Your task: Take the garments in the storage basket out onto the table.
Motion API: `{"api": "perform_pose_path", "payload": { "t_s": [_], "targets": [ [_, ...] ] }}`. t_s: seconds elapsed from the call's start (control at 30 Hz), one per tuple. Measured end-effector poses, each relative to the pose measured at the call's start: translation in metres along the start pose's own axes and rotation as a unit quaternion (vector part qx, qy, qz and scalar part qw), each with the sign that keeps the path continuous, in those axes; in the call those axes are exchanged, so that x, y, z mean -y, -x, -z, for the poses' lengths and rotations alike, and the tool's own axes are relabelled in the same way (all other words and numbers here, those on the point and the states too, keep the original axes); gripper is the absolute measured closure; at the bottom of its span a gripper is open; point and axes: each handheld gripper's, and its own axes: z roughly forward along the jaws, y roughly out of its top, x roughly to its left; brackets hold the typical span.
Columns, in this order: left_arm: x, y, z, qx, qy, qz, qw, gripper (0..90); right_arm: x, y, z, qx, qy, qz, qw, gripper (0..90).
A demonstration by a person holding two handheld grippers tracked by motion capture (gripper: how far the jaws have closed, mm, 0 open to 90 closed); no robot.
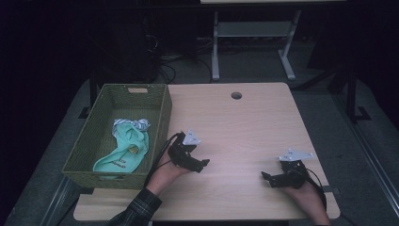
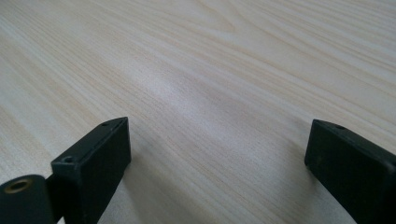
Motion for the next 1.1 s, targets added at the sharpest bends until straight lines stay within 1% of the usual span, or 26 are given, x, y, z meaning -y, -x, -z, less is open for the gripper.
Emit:
{"api": "perform_pose_path", "payload": {
  "t_s": [0.13, 0.2, 0.37, 0.63, 0.77, 1.07, 1.1],
  "targets": [
    [-0.003, -0.001, 0.003, 0.001, -0.003, -0.002, 1.0, 13.3, 0.0, 0.0, 0.0, 0.0, 0.001, 0.002, 1.0, 6.5],
    [-0.004, -0.001, 0.005, 0.003, -0.002, 0.001, 1.0, 13.3, 0.0, 0.0, 0.0, 0.0, 0.001, 0.002, 1.0, 6.5],
    [-0.007, -0.003, 0.007, 0.007, 0.004, 0.006, 1.0, 13.3, 0.0, 0.0, 0.0, 0.0, 0.001, 0.002, 1.0, 6.5],
    [-0.014, -0.004, 0.015, 0.008, 0.007, 0.003, 0.9999, 13.3, 0.0, 0.0, 0.0, 0.0, 0.001, 0.002, 1.0, 6.5],
    [-0.017, -0.006, 0.019, 0.013, 0.011, 0.004, 0.9998, 13.3, 0.0, 0.0, 0.0, -0.001, 0.0, -0.001, 1.0, 6.4],
    [-0.023, -0.008, 0.026, 0.009, 0.015, 0.003, 0.9998, 13.4, 0.0, 0.0, 0.0, -0.001, 0.0, -0.001, 1.0, 6.3],
    [-0.023, -0.009, 0.028, 0.009, 0.021, 0.009, 0.9997, 13.4, 0.0, 0.0, 0.0, -0.001, 0.0, -0.001, 1.0, 6.3]
  ]
}}
